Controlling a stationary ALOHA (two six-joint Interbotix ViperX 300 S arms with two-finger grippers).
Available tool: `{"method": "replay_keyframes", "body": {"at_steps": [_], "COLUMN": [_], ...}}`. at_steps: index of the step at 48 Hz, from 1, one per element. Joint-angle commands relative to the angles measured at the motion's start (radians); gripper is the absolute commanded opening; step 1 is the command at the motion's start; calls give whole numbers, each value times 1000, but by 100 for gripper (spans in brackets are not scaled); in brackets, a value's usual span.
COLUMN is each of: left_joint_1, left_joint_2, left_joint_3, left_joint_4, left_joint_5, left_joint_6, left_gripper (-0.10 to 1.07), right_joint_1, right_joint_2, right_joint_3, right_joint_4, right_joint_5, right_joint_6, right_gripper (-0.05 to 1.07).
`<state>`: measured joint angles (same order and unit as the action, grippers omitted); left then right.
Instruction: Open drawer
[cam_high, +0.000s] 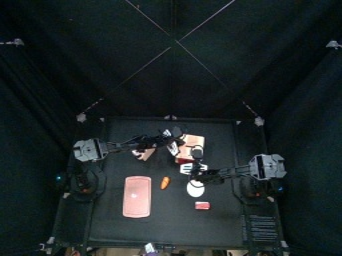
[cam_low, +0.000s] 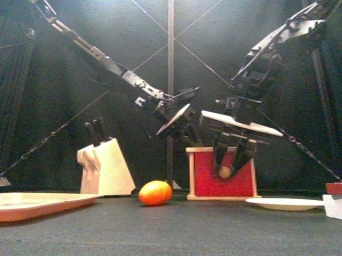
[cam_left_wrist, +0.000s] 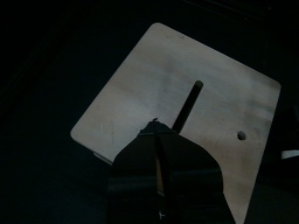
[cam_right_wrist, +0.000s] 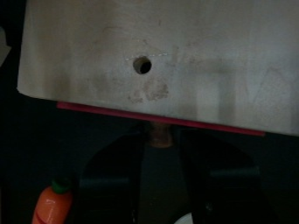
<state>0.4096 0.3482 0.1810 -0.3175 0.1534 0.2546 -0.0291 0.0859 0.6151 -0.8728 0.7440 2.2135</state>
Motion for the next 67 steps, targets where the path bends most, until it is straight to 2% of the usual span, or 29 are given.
{"method": "replay_keyframes", "body": {"at_steps": [1, 22, 67], "left_joint_1": [3, 3, 5], "left_joint_2": [3, 3, 3], "left_joint_3": [23, 28, 28], "left_joint_4": [-2, -2, -2], "left_joint_5": [9, 11, 11], "left_joint_6": [-2, -3, -3], "left_gripper": [26, 26, 26], "right_joint_1": [0, 57, 196], "right_joint_2": [-15, -26, -37], "right_joint_3": [-11, -8, -2], "right_joint_4": [0, 23, 178], "right_joint_5": [-9, -43, -75], "right_joint_6": [-2, -5, -5], "right_gripper": [56, 56, 56]}}
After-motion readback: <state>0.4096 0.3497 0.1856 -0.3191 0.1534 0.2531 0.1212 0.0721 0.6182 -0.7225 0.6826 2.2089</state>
